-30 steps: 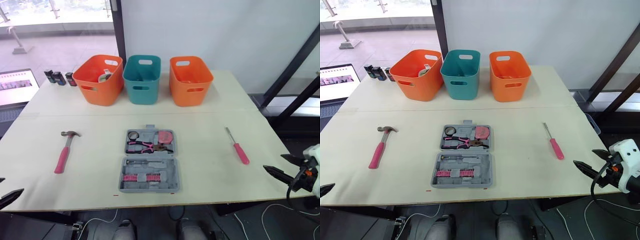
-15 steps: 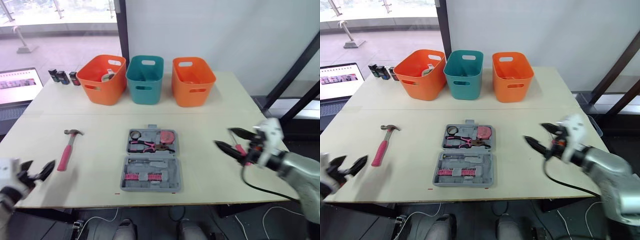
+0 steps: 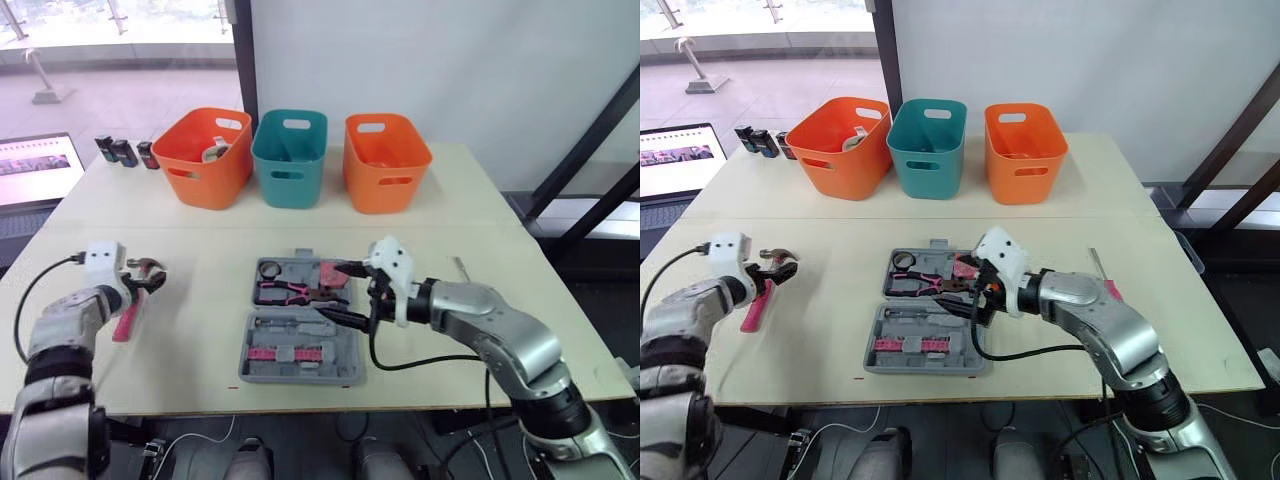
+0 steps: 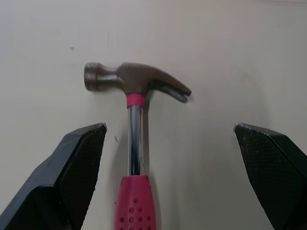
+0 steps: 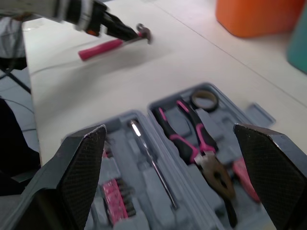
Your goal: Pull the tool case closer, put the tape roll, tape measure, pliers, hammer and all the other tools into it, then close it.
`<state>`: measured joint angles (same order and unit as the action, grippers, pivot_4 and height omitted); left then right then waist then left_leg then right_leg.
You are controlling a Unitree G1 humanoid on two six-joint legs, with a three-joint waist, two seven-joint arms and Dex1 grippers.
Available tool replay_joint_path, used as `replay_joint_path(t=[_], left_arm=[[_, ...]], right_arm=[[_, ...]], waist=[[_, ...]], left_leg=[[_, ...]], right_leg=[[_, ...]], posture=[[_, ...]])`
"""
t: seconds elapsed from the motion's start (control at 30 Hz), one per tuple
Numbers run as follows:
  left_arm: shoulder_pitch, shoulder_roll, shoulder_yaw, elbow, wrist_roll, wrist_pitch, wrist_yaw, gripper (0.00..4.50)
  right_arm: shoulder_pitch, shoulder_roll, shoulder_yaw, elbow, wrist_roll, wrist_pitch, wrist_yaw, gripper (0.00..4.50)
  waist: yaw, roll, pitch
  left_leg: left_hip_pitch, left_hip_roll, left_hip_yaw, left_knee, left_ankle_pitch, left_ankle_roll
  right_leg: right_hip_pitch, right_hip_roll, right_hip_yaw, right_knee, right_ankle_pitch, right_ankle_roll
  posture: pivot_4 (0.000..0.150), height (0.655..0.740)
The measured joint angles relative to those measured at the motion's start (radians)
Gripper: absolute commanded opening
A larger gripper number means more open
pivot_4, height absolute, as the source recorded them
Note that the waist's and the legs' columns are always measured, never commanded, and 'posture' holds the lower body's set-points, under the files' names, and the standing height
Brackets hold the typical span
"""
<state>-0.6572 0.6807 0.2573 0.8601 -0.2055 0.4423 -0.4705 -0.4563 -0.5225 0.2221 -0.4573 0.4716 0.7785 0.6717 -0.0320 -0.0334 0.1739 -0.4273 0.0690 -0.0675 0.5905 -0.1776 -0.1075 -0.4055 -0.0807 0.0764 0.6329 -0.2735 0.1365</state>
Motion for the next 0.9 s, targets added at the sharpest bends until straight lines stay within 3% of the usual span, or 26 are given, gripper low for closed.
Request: replay_joint_path(t=[0.23,0.33,0.53,0.57,0.9], left_arm=[[-0.125,0.019,-0.021,0.279,0.058,-0.075,0.015,4.5],[-0.144,0.022,-0.024,0.319,0.067,-0.093,0.018,3.66],[-0.149,0.026,-0.011,0.358,0.066,-0.13,0.016,0.46],[-0.153,0.026,-0.01,0.36,0.066,-0.132,0.012,0.18],[-0.16,0.019,-0.005,0.391,0.066,-0.179,0.012,0.17]], right_arm=[[-0.014,0.012,0.015,0.001,-0.031,0.002,-0.022,4.47],[-0.015,0.014,0.015,0.001,-0.037,0.003,-0.029,4.5],[-0.015,0.014,0.005,0.001,-0.037,0.014,-0.039,4.5],[-0.015,0.014,0.005,0.001,-0.037,0.015,-0.04,4.5],[-0.012,0.014,0.005,0.001,-0.047,0.015,-0.047,4.5]], waist=[[-0.006,0.0,0.0],[-0.005,0.0,0.0],[0.001,0.0,0.0],[0.004,0.0,0.0],[0.016,0.0,0.0]], left_leg=[[0.0,0.0,0.0,0.0,0.0,0.0],[0.0,0.0,0.0,0.0,0.0,0.0],[0.0,0.0,0.0,0.0,0.0,0.0],[0.0,0.0,0.0,0.0,0.0,0.0],[0.0,0.0,0.0,0.0,0.0,-0.001]], right_leg=[[0.0,0.0,0.0,0.001,0.0,0.001],[0.0,0.0,0.0,0.001,0.0,0.001],[0.0,0.0,0.0,0.001,0.0,0.001],[0.001,0.0,0.0,0.001,0.0,0.001],[0.0,0.0,0.0,0.001,0.0,0.001]], posture=[[0.15,0.74],[0.15,0.74],[0.15,0.74],[0.15,0.74],[0.15,0.74]])
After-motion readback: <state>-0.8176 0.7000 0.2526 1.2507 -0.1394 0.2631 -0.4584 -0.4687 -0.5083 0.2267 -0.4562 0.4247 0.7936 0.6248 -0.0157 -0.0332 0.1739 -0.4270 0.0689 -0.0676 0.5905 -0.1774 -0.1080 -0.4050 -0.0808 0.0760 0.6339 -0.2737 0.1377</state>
